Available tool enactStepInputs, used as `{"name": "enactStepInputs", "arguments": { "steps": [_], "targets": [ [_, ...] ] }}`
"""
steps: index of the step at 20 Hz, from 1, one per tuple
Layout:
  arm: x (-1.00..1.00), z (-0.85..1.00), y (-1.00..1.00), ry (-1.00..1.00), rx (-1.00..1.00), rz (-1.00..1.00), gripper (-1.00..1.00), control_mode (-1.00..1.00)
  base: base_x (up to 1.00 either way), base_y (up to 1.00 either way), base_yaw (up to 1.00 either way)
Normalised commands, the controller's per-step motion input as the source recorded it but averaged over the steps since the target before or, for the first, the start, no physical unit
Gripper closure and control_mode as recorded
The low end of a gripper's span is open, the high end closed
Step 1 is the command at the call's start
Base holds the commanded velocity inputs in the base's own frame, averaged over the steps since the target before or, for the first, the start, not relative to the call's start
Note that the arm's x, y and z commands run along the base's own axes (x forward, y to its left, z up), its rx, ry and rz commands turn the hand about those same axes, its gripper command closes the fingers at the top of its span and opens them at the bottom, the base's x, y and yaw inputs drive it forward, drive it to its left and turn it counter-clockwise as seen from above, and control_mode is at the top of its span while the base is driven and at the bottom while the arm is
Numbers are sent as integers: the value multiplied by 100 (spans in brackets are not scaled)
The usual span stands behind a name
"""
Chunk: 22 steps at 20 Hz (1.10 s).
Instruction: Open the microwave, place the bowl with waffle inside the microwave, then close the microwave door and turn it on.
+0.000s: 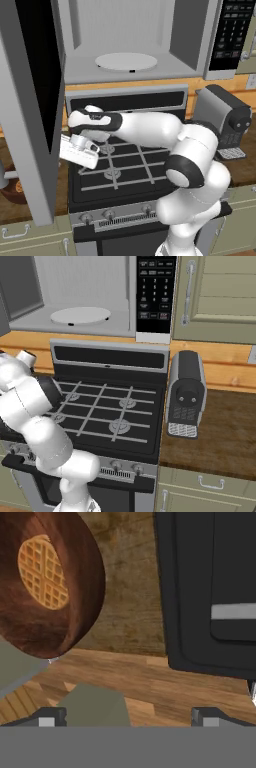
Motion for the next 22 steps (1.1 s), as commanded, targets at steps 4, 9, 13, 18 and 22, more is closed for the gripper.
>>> {"name": "enactStepInputs", "arguments": {
  "steps": [4, 9, 13, 18, 22],
  "targets": [
    [37, -50, 45, 0, -6, 0, -100, -100, 0, 0, 0],
    [43, -29, 42, -7, -1, 0, -100, -100, 0, 0, 0],
    [47, -44, 47, -13, -4, 0, -100, -100, 0, 0, 0],
    [40, -30, 42, -9, -1, 0, -100, -100, 0, 0, 0],
    [35, -25, 36, -2, 0, 0, -100, -100, 0, 0, 0]
  ]
}}
